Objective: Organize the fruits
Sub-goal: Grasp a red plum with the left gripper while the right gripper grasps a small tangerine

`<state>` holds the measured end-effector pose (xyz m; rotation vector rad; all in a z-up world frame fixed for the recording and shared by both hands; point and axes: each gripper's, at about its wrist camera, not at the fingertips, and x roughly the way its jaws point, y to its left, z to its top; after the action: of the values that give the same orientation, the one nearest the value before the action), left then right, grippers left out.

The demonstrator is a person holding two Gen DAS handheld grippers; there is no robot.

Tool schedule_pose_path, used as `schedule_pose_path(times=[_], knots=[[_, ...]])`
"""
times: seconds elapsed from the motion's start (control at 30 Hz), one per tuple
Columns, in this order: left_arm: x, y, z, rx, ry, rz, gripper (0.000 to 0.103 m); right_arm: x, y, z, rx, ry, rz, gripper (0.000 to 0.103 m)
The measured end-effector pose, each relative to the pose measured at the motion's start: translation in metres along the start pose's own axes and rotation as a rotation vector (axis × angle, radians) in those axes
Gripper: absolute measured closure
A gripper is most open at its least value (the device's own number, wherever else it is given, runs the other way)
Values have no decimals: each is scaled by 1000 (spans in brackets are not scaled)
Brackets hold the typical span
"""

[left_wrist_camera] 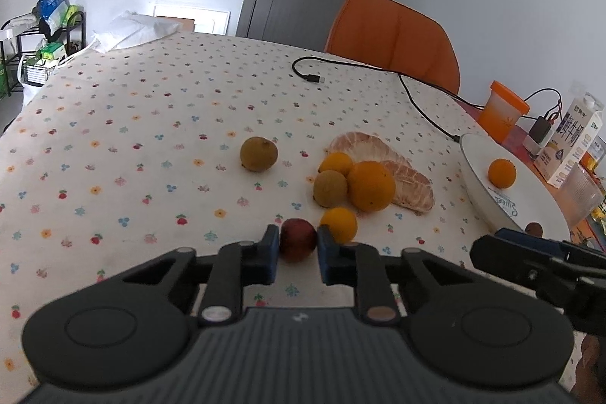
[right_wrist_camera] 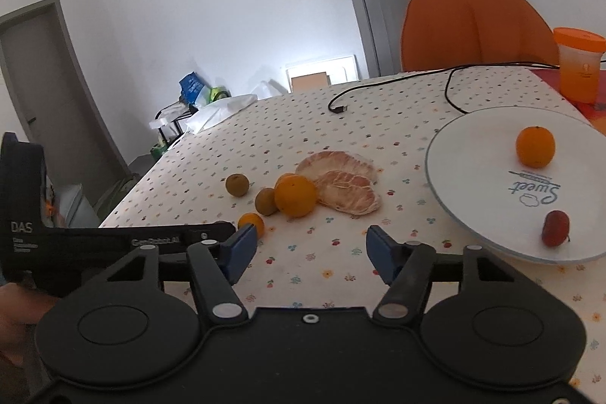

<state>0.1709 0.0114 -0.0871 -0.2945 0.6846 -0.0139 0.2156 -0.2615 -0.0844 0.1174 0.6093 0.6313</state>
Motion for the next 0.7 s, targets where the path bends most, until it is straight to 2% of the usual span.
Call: schedule_pose_path(times=[0.13,0.2,0.5,0.7], knots=[[-6,5,2,-8,-13,0,84,9,4,2,-4,26,12,48],[-9,8,4,-9,-22,3,84,14,8,2,-8,36,25,55],[-24,26,9,-27,-46,23,84,39,30,7,-31,74,73,61],[-30,35,10,-41,-55,34,84,54,37,10,-34,89,70,67]])
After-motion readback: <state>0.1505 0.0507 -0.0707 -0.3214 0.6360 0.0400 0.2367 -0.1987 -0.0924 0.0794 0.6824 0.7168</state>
